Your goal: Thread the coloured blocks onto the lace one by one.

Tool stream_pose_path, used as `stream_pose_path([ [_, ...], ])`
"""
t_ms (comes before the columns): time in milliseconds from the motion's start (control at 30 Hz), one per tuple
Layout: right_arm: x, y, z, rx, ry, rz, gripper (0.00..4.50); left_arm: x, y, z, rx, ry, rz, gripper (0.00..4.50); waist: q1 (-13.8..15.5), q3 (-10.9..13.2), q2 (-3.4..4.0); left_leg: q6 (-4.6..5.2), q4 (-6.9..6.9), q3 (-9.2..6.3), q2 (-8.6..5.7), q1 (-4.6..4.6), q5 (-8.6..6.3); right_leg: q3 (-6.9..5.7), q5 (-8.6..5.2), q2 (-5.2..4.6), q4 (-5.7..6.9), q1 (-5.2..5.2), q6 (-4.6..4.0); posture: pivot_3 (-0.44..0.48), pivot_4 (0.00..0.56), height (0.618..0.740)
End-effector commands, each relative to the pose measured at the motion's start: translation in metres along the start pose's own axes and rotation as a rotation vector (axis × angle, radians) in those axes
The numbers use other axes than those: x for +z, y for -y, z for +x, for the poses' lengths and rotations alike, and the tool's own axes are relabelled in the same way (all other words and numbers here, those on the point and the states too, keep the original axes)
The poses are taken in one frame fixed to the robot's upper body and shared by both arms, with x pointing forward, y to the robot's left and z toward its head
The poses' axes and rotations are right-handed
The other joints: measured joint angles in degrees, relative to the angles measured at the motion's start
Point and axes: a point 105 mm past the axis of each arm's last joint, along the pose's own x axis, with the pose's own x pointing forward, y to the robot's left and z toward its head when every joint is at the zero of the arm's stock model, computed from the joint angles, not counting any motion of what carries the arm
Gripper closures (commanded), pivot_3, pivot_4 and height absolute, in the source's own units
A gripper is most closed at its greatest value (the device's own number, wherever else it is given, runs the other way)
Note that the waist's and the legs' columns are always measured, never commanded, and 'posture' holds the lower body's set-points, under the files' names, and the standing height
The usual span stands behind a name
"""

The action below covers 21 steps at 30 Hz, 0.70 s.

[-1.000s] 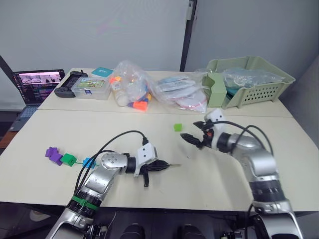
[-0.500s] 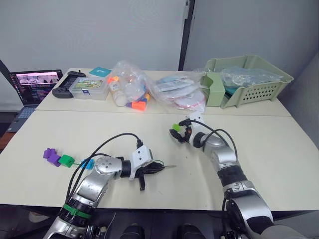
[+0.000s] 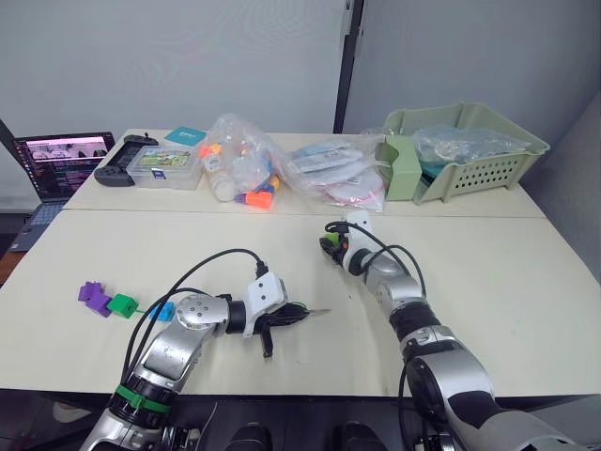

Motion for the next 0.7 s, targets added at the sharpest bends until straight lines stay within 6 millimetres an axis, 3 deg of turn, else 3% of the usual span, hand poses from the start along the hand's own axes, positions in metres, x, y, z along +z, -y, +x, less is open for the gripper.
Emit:
stream_pose_path([
  [33,0.014,0.007,-0.004,-0.015,0.056,-0.008,3.3,0.013,0.001,0.0,-0.003,0.047,0.027,4.5,-0.02,0.0,0.0,0.0,-0.03,0.0,0.0,0.02,0.0,0.0,0.01,0.0,0.0,0.01,-0.01,0.0,0.15,0.74],
  [200,0.018,0.013,-0.024,0.016,0.096,-0.024,3.3,0.015,0.003,0.007,-0.034,0.065,0.026,4.5,0.14,0.0,0.0,0.0,-0.11,-0.01,-0.01,0.01,0.0,0.0,0.01,-0.03,-0.02,0.0,-0.01,0.0,0.15,0.74],
  [367,0.011,0.022,-0.073,0.007,0.107,-0.011,3.3,0.02,0.006,0.02,-0.095,0.098,0.029,4.5,0.82,-0.01,0.01,0.0,-0.12,0.0,-0.01,-0.03,0.0,-0.03,0.02,-0.04,-0.07,0.0,0.0,0.0,0.15,0.74],
  [500,0.0,0.017,-0.118,-0.037,0.074,0.005,3.3,0.022,0.006,0.032,-0.154,0.115,0.039,4.5,0.73,-0.02,0.03,0.0,-0.12,0.0,-0.03,-0.02,0.0,0.0,0.01,-0.01,-0.09,0.01,0.01,0.0,0.15,0.74],
  [700,-0.02,0.008,-0.16,-0.118,-0.006,0.051,3.3,0.024,0.006,0.045,-0.23,0.131,0.06,4.5,0.46,-0.03,0.04,0.01,-0.09,0.09,0.03,0.04,0.01,0.04,0.0,0.11,-0.15,0.07,0.02,0.0,0.15,0.74],
])
